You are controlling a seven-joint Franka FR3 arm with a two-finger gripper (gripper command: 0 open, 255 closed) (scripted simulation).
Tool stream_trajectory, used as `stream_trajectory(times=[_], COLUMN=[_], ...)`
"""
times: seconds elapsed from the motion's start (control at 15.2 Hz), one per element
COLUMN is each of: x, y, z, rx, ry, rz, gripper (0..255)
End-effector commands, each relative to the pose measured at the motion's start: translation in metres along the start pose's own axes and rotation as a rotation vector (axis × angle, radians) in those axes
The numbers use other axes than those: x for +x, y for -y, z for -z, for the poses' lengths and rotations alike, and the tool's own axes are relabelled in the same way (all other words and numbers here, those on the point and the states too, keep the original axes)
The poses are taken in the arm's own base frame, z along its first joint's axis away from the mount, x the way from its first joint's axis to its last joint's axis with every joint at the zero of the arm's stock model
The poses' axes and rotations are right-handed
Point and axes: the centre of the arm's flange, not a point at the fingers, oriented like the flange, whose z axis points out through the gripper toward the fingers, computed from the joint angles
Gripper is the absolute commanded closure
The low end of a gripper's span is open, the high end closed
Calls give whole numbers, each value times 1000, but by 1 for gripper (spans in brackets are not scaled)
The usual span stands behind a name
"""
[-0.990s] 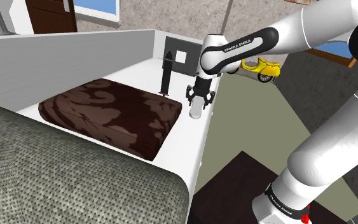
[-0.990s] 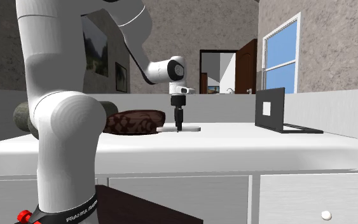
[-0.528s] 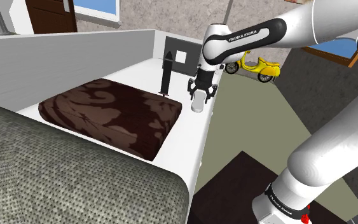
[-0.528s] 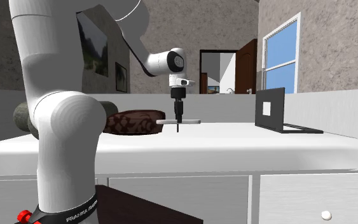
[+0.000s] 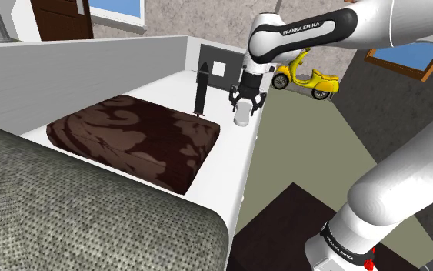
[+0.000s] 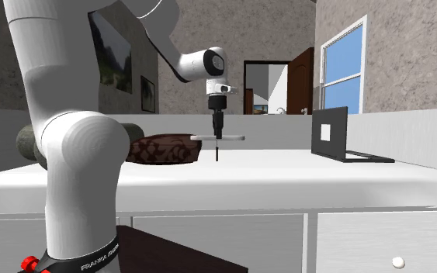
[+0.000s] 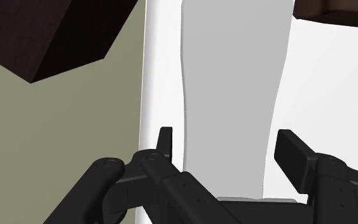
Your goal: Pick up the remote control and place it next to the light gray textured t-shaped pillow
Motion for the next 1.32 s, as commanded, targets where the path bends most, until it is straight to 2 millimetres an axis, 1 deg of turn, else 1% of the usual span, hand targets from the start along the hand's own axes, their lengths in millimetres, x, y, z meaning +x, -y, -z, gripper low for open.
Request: stream_trajectory(times=[0.0,1.25], x=[1,1], y=[-1,-3], z=[10,110], rx=[0,0], ry=[0,0], rz=[0,0], gripper=[255,255])
